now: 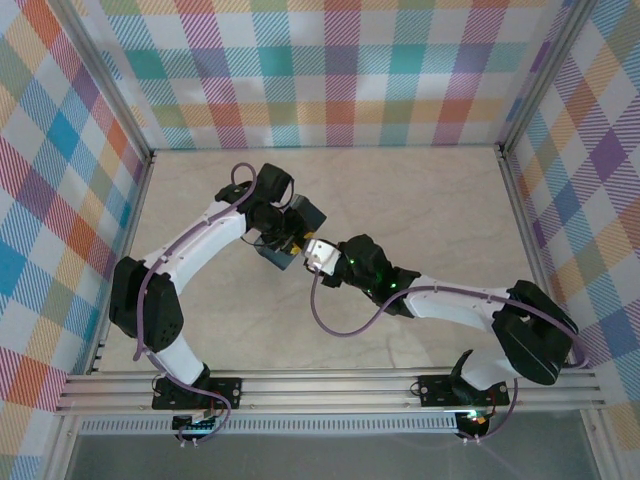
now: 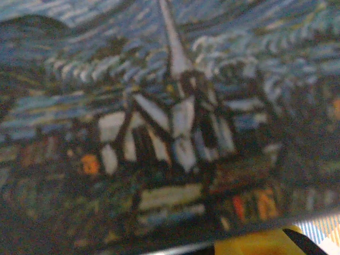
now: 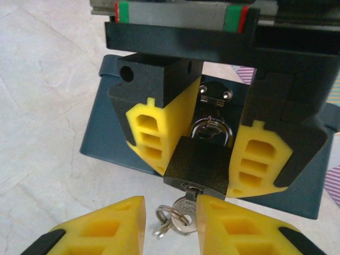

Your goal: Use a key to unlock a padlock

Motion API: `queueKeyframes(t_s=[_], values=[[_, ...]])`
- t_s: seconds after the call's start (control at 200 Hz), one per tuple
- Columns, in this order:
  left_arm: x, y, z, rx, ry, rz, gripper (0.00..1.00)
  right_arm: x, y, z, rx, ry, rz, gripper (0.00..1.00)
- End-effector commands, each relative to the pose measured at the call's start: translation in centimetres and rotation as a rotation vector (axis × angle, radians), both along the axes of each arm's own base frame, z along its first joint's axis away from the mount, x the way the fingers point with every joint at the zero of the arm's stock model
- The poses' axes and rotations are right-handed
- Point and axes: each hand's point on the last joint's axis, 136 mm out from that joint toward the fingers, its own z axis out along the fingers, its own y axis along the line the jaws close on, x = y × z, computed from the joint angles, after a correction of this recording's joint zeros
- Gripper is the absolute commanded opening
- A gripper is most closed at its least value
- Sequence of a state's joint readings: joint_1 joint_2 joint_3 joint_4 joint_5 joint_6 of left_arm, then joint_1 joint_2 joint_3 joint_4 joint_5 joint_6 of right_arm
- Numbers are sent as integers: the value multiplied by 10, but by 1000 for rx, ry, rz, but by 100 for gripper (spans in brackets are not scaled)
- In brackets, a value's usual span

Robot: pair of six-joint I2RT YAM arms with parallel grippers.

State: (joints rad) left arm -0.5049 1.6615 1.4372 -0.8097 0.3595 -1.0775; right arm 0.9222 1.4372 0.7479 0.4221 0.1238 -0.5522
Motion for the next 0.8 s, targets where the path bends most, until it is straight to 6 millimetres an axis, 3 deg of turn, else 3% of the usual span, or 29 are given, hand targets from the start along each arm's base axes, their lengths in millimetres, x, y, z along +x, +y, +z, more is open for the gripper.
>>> queueKeyframes(t_s=[0.0,0.29,0.525,0.795], values=[[8,-8,22,-58,-47,-16,8,9,1,12,11,-107,-30,28],[8,-10,22,-87,-44,-8,8,11,-3,-2,-57,-164,-44,29],[12,-7,24,-80,-42,-5,8,5,-19,-5,-55,-153,-74,37],[12,-11,26,-95,-37,-15,8,8,-15,9,9,-151,-88,36]])
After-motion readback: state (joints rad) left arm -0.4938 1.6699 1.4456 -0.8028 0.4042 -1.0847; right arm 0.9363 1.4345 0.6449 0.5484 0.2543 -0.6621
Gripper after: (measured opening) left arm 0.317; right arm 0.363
